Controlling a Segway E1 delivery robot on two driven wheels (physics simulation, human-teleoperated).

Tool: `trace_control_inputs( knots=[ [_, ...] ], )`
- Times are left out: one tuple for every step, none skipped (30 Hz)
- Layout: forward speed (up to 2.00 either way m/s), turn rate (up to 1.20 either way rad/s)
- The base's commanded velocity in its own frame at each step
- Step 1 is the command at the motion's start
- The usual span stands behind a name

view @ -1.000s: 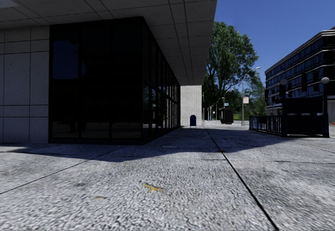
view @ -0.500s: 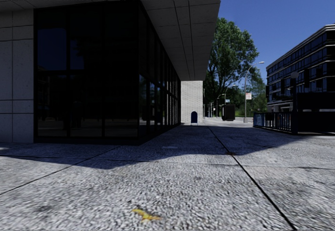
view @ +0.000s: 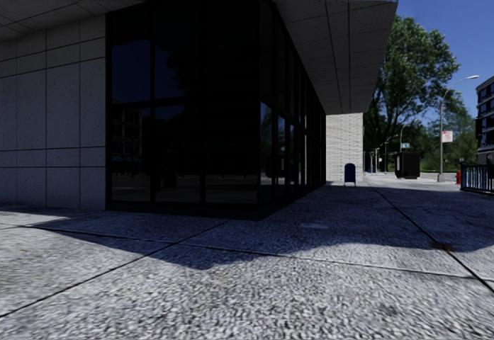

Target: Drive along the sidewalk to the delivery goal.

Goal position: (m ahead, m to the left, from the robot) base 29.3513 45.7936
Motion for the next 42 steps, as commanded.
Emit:
trace_control_inputs(
  knots=[
    [1.41, 0.57],
    [1.46, 0.57],
    [1.49, 0.57],
    [1.58, 0.57],
    [1.62, 0.57],
    [1.63, 0.57],
    [1.63, 0.57],
    [1.64, 0.57],
    [1.64, 0.57],
    [1.64, 0.57],
    [1.64, 0.57],
    [1.64, 0.57],
    [1.64, 0.57],
    [1.64, 0.57],
    [1.64, 0.57],
    [1.64, 0.57],
    [1.64, 0.57],
    [1.64, 0.57],
    [1.64, 0.57],
    [1.64, 0.57],
    [1.64, 0.57],
    [1.64, 0.57],
    [1.64, 0.57],
    [1.64, 0.57],
    [1.64, 0.57],
    [1.64, 0.57],
    [1.64, 0.57],
    [1.64, 0.57],
    [1.64, 0.57],
    [1.64, 0.57],
    [1.64, 0.57],
    [1.64, 0.57],
    [1.64, 0.57],
    [1.83, 0.57],
    [1.83, 0.57],
    [1.94, 0.57],
    [1.96, 0.57],
    [1.96, 0.57],
    [1.96, 0.57],
    [1.96, 0.57],
    [1.96, 0.57],
    [1.96, 0.57]
  ],
)
